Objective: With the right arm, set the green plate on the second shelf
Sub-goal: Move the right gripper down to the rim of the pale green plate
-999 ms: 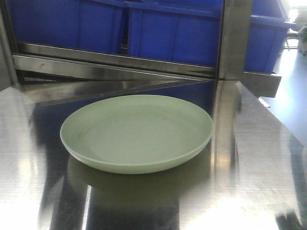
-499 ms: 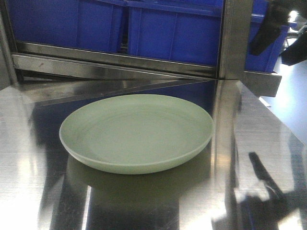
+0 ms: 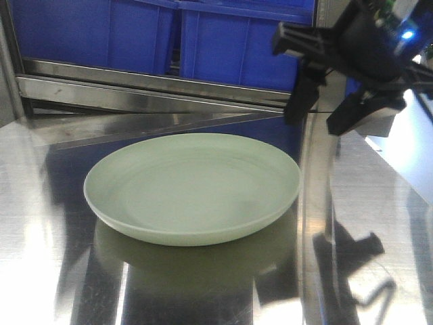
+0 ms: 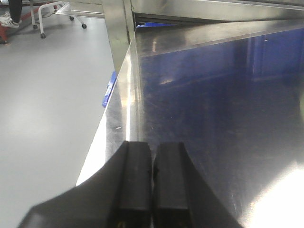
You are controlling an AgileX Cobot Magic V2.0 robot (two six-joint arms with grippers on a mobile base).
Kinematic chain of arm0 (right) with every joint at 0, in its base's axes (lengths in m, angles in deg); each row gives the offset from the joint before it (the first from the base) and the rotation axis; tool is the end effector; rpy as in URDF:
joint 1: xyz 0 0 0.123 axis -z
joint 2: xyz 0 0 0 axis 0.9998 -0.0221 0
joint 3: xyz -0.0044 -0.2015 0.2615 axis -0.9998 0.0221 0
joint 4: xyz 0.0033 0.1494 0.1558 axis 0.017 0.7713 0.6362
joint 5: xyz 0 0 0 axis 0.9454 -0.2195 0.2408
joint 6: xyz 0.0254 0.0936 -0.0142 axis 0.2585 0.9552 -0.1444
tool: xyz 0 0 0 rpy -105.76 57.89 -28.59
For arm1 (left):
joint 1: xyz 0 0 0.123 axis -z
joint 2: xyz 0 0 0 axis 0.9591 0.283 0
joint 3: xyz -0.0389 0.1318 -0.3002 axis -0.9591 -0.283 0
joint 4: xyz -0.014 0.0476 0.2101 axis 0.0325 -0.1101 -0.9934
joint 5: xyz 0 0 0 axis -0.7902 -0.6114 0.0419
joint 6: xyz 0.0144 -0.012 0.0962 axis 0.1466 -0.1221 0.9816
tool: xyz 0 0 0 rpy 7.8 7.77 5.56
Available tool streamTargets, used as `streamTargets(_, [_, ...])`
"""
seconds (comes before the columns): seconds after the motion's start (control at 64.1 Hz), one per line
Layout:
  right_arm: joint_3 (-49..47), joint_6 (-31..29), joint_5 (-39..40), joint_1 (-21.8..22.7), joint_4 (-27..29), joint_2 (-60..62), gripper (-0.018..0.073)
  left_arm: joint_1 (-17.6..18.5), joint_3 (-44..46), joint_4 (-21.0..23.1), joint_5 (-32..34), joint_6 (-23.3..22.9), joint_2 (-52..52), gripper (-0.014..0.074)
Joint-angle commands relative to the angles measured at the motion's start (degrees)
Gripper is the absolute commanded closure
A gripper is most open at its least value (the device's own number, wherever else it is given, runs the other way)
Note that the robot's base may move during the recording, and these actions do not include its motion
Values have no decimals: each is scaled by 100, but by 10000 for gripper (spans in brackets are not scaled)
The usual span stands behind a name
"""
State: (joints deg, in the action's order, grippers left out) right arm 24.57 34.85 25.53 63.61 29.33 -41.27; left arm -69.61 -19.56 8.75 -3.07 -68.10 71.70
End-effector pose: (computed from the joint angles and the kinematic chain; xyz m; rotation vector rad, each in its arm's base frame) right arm 0.2568 0.1288 0.3051 0.0271 2.5046 0.4968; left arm -0.0217 0.0089 0.1802 0.0311 1.8171 0.0361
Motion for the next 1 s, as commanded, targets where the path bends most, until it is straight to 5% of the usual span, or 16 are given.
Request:
streamTargets(0.0, [-271, -6, 300, -65, 77, 26, 112, 38, -240, -8, 359, -28, -112, 472])
streamTargets(0.983, [-594, -6, 162, -93, 100, -891, 112, 38, -240, -8, 359, -28, -112, 472])
